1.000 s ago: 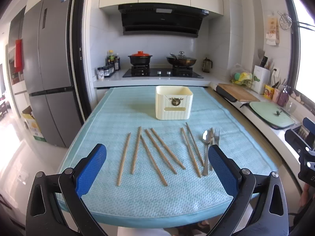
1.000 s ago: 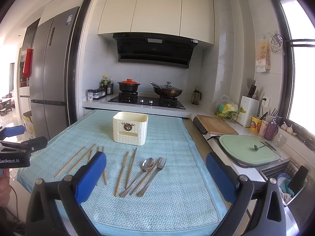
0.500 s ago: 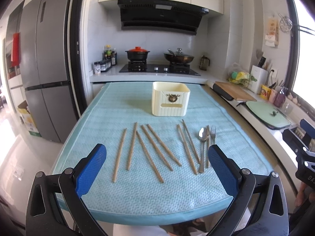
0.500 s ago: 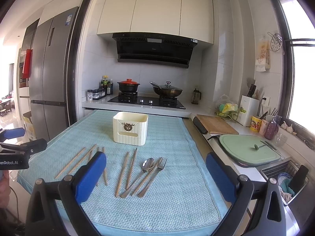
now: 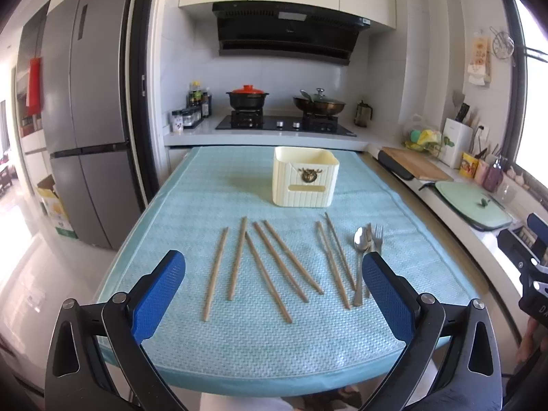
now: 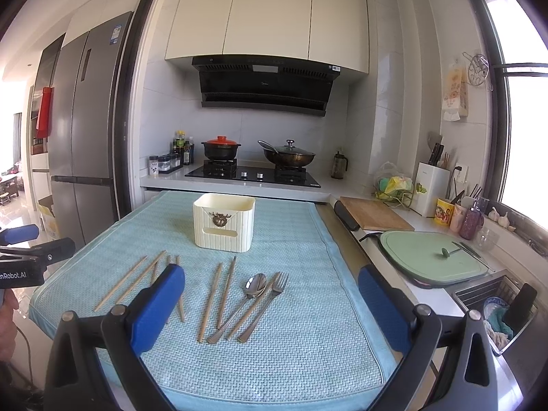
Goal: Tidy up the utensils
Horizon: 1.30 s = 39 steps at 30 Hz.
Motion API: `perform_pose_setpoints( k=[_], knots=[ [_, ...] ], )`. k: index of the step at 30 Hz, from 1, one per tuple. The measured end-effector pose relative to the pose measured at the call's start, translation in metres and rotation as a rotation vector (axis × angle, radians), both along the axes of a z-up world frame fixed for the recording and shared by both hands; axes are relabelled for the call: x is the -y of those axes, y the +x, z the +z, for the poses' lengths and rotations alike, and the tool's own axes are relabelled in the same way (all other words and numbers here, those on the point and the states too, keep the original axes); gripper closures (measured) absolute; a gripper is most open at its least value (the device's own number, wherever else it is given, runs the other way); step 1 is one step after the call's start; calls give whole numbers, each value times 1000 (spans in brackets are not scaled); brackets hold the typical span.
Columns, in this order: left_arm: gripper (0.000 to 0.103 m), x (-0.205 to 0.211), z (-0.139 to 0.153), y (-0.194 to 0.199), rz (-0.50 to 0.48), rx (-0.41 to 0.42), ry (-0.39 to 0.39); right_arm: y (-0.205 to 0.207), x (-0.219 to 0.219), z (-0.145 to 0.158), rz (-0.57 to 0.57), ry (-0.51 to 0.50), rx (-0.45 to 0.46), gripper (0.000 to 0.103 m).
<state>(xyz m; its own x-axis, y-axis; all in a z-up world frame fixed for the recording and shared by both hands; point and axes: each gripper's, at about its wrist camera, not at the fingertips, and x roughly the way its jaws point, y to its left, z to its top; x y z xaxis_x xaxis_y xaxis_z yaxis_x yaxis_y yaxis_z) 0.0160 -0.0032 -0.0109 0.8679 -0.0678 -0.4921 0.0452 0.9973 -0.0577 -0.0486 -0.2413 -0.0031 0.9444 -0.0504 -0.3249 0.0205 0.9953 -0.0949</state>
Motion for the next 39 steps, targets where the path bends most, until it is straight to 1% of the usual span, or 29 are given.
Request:
perform_pose_setpoints(
  k=[6,14,21,27,32,35,39],
  knots=[
    [0,3,1,-1,-17,16,15,3,3,-1,-2,4,-4,0],
    [0,2,2,-1,9,50,43,5,5,-2,-4,3,-1,0],
    [0,-3,1,3,37,60,21,10,6,-4,-6,4,-10,0],
    [0,-11,-5,8,66,44,1,13,11,-7,-6,30,-9,0],
    [0,-11,-11,13,92,32,43,14,12,-7,6,50,13,0],
    [0,-11,-15,16,94,21,64,19,16,-7,28,78,4,0],
    [0,-16,-18,21,104,14,52,27,18,-12,32,93,-25,0]
  ],
)
